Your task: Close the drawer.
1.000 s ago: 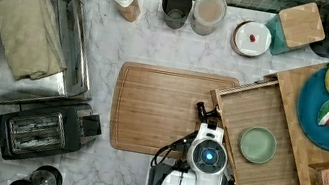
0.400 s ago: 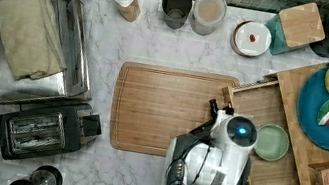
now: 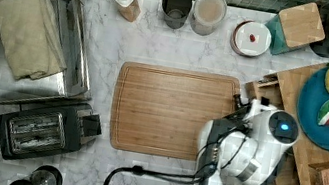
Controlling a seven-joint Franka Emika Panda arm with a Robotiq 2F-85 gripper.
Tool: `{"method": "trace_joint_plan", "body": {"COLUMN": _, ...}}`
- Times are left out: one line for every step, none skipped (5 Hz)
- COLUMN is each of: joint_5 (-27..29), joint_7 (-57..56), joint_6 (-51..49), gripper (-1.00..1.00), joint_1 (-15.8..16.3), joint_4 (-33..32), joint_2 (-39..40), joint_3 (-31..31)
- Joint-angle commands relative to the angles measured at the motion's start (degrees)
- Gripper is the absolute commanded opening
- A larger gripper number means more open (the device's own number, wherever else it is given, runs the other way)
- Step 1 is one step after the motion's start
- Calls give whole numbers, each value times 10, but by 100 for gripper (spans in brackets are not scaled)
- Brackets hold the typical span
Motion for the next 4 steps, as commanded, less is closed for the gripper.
{"method": "trace_joint_plan", "body": {"joint_5": 35, "joint_7": -57, "joint_6": 25, "gripper": -100, "joint_1": -79, "joint_4": 183, "joint_2": 54, "joint_3": -44}}
{"method": "trace_joint_plan", "body": {"joint_5": 49, "joint_7": -73, "joint_6": 14, "gripper": -100, "joint_1": -103, "joint_4": 215, "joint_2": 60, "joint_3": -34}}
{"method": "trace_joint_plan", "body": {"joint_5": 68, "joint_7": -99, "joint_6": 24, "gripper": -100, "joint_1": -102, "joint_4": 221, "joint_2": 57, "joint_3": -39}}
{"method": "trace_joint_plan", "body": {"joint_5": 66, "joint_7": -97, "joint_6": 24, "gripper": -100, "joint_1": -106, "joint_4": 221, "joint_2": 57, "joint_3": -35}}
